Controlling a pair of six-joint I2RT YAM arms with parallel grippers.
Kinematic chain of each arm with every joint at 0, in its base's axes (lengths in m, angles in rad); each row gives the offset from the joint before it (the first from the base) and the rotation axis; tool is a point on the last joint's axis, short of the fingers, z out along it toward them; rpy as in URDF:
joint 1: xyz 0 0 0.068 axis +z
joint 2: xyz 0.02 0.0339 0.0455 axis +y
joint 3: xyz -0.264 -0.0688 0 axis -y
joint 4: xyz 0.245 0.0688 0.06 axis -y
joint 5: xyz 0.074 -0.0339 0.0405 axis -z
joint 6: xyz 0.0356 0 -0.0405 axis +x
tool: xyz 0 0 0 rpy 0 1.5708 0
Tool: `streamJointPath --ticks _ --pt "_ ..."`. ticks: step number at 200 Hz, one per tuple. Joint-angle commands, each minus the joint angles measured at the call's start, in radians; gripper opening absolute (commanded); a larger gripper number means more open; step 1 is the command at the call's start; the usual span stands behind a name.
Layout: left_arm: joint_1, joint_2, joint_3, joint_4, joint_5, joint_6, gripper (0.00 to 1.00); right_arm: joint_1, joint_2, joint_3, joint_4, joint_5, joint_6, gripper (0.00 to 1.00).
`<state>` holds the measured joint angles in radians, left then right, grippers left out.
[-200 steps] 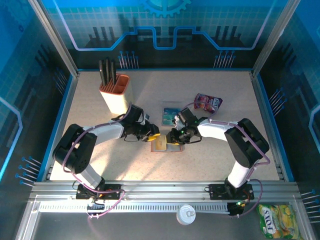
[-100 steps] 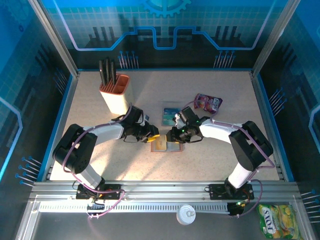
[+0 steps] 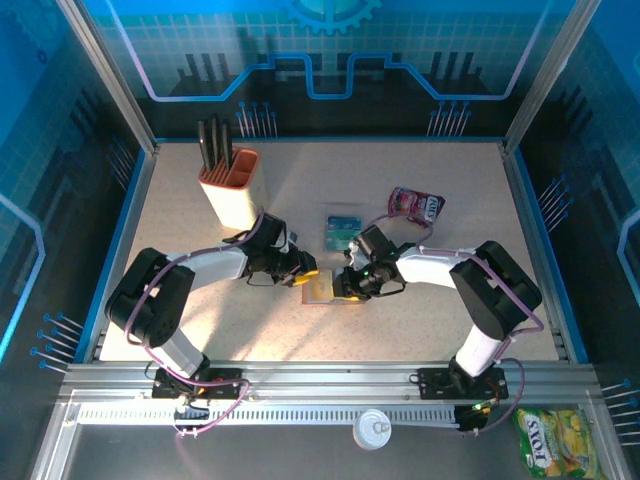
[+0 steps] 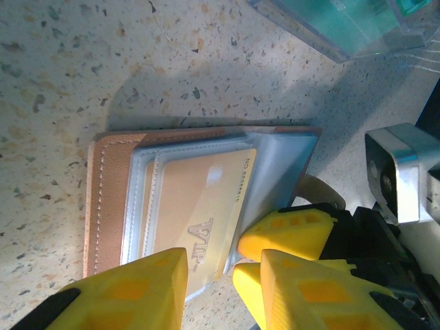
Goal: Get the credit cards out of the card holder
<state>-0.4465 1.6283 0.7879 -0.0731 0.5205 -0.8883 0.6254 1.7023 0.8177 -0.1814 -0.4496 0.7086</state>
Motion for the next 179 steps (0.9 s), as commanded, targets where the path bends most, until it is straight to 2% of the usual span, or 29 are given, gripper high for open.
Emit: streamJointPath --ticks 1,91,179 --pt "0.007 -0.009 -0.014 -0.017 -0.006 0.018 0.34 0.007 0.024 -0.018 0.006 0.012 0.019 0.33" --pt "0.006 -0.013 -0.025 -0.042 -0.029 0.044 0.33 -0.005 -0.104 0.085 -0.072 0.048 -0.012 0.34" --pt "0.006 -0.012 -0.046 -0.053 -0.038 0.052 0.17 -0.012 -0.033 0.170 -0.080 0.043 -0.004 0.34"
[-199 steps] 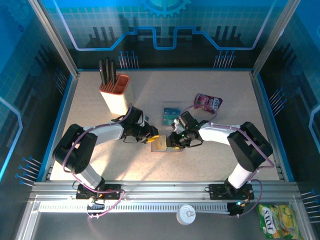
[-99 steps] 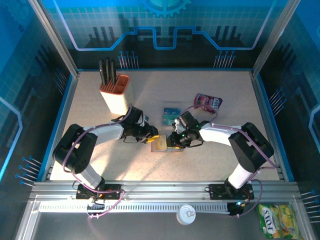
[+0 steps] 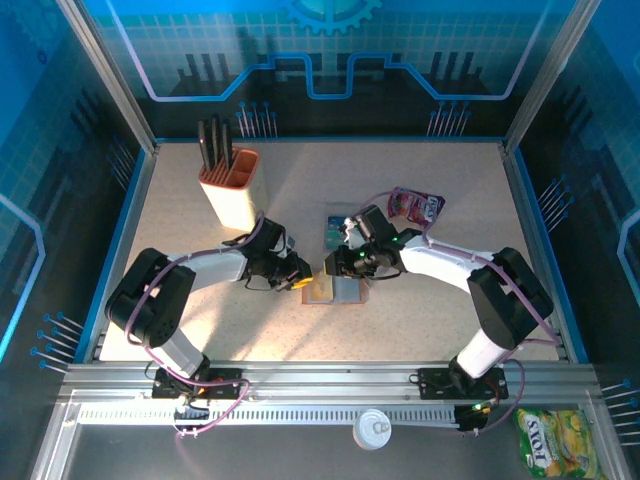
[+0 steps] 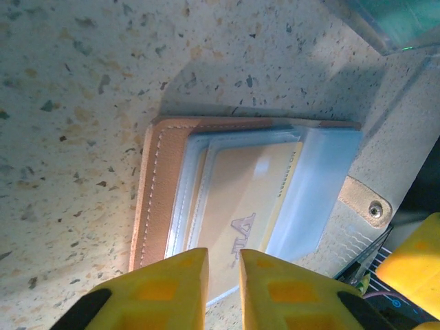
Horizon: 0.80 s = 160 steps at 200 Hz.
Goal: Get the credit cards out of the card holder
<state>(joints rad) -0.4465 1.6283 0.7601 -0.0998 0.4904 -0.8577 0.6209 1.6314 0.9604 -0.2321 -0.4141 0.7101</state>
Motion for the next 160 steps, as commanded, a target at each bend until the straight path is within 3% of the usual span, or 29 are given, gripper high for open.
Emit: streamJointPath --ticks 1,58,160 --pt "0.007 -0.012 -0.018 -0.026 -0.008 0.022 0.17 -0.007 0.039 0.028 -0.029 0.006 -0.005 0.34" --pt "0.000 0.004 -0.020 -0.001 0.026 0.011 0.05 0.000 0.107 0.023 0.019 -0.065 0.017 0.34" --pt "-0.007 0.062 -0.025 0.028 0.055 0.017 0.01 0.006 0.166 0.028 0.030 -0.079 0.020 0.34"
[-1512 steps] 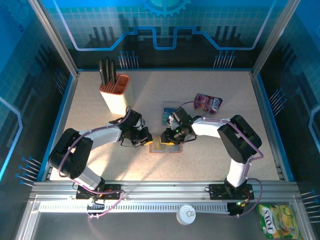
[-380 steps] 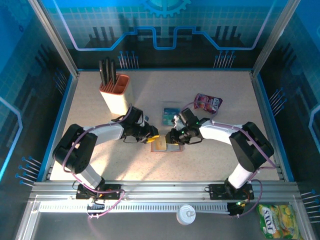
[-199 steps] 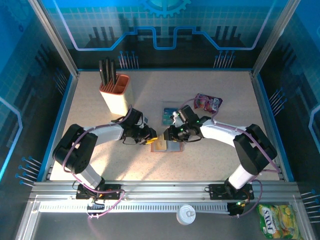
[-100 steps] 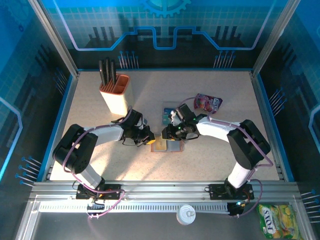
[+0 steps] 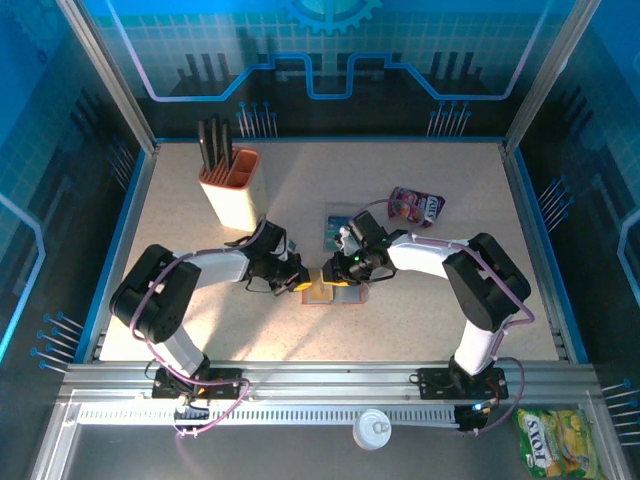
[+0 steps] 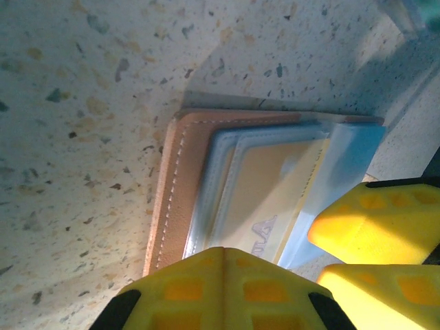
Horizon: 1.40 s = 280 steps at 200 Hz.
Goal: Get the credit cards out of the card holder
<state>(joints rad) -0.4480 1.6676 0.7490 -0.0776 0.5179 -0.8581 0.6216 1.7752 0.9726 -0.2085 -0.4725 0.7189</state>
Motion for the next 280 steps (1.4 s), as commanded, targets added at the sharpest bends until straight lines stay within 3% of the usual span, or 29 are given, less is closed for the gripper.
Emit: streamJointPath --ticks 1,173,280 --pt "-0.006 0.023 -0.014 0.005 0.026 0.018 0.01 0.006 0.022 0.015 0.007 -0.020 0.012 0.34" --pt "-0.006 0.040 -0.005 -0.037 0.001 0.039 0.00 0.007 0.059 0.011 0.073 -0.071 0.033 0.32" --pt "-0.006 0.031 0.006 -0.056 -0.006 0.044 0.00 0.007 0.022 0.024 -0.081 0.032 -0.023 0.33"
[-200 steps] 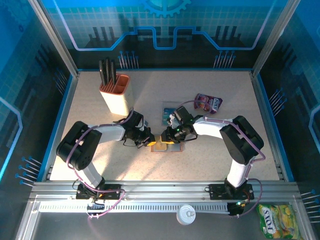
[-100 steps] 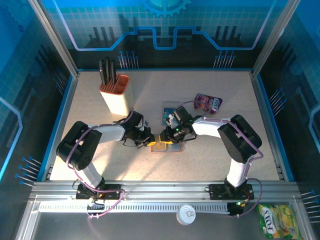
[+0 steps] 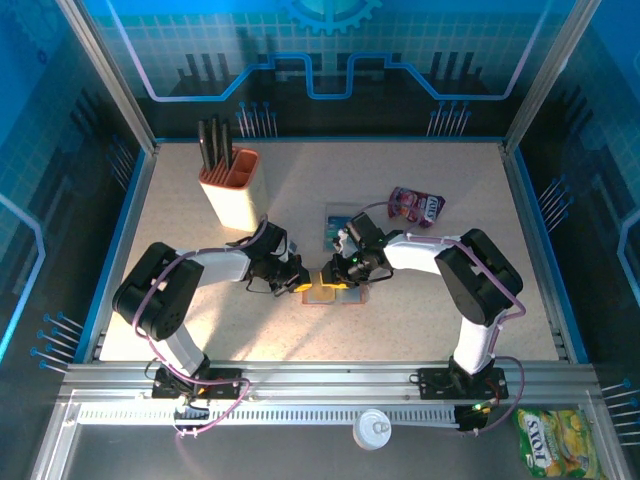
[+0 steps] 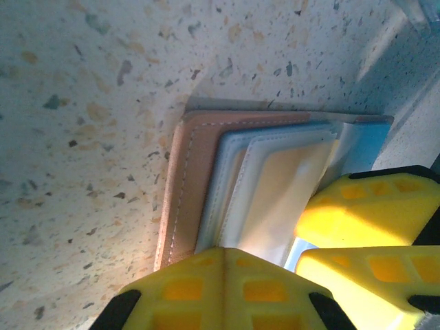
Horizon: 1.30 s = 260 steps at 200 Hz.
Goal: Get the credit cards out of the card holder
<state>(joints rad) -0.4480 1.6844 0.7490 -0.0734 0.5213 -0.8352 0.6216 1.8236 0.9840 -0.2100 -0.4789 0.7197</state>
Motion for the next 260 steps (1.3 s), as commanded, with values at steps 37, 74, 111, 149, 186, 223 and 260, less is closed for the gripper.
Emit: streamJointPath --ticks 37,74,111,149,186,223,260 --pt "-0.006 -0.001 0.018 -0.074 -0.009 0.023 0.00 0.007 -0.040 0.016 -0.072 0.031 -0.020 0.33" --pt "-0.005 -0.014 0.071 -0.129 0.000 0.049 0.00 0.007 -0.061 0.007 -0.059 0.035 -0.019 0.33" --pt "-0.011 -0.020 0.096 -0.137 0.024 0.055 0.00 0.000 -0.083 -0.015 -0.050 0.046 -0.012 0.33" --pt "-0.046 0.001 0.116 -0.142 0.022 0.055 0.01 -0.006 -0.088 -0.022 -0.060 0.057 -0.014 0.33" --pt "-0.065 0.029 0.120 -0.134 0.011 0.047 0.00 -0.011 -0.092 -0.036 -0.069 0.068 -0.016 0.33" --pt "-0.066 0.044 0.119 -0.162 -0.012 0.056 0.00 -0.011 -0.080 -0.038 -0.075 0.066 -0.018 0.34" --pt "-0.067 0.046 0.119 -0.182 -0.036 0.068 0.00 -0.011 -0.069 -0.041 -0.072 0.067 -0.013 0.34"
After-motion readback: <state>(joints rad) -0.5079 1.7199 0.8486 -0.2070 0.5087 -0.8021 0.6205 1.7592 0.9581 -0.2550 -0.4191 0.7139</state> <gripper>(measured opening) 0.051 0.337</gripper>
